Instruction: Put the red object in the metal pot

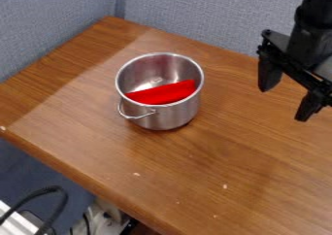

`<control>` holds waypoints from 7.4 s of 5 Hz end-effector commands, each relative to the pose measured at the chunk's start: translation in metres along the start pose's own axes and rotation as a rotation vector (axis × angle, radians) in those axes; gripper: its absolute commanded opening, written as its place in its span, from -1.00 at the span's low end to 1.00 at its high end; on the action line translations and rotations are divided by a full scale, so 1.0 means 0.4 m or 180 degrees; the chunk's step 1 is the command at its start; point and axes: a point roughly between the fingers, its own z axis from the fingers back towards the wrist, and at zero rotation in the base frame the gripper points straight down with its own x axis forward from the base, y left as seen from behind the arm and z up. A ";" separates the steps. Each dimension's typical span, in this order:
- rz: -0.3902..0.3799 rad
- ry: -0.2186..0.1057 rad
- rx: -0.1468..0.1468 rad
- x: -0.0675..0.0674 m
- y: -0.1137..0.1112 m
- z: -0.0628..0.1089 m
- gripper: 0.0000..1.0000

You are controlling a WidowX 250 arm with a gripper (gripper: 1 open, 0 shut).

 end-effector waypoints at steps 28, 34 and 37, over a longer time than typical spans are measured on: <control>0.0420 -0.0205 0.0045 -0.023 0.097 0.055 1.00; 0.0424 -0.0098 -0.0078 0.022 0.037 0.034 1.00; 0.0567 -0.0122 -0.0062 -0.003 0.044 0.040 1.00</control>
